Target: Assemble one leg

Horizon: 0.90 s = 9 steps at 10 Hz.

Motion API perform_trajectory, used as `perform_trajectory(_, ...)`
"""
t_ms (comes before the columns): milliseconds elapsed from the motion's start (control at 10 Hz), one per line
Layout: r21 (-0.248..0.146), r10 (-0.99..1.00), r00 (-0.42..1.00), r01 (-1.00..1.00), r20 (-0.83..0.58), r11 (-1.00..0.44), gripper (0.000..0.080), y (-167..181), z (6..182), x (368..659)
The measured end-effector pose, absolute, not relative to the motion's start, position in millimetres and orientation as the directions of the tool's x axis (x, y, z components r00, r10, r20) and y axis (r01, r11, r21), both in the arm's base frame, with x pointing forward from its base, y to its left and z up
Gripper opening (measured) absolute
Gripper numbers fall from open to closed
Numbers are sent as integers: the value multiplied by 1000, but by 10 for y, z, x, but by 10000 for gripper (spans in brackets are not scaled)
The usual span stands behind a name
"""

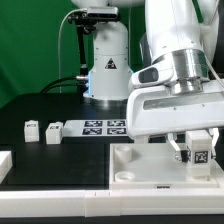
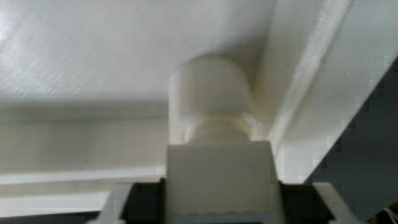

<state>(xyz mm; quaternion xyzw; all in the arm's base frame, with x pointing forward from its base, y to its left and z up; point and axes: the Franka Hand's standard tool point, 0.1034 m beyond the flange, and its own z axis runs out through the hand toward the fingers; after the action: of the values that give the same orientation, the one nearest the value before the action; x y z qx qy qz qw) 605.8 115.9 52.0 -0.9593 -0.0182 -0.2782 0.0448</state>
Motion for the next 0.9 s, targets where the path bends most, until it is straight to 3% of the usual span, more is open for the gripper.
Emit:
perform_trajectory(100, -77, 11, 851, 61, 525, -995, 383, 1164, 501, 6044)
perform_trajectory(200, -78, 12, 853, 61, 521, -995, 383, 1165, 493, 6038)
perform_trajectory(300, -78, 12, 853, 61, 521, -995, 565, 1165, 492, 6038)
perform_trajectory(400, -78, 12, 854, 61, 521, -995, 565, 1165, 491, 6037)
perform_trajectory(500, -78, 12, 854, 61, 521, -995, 634, 1165, 490, 6036)
perform_trajectory(900, -78, 12, 854, 61, 521, -995, 649, 1165, 490, 6036)
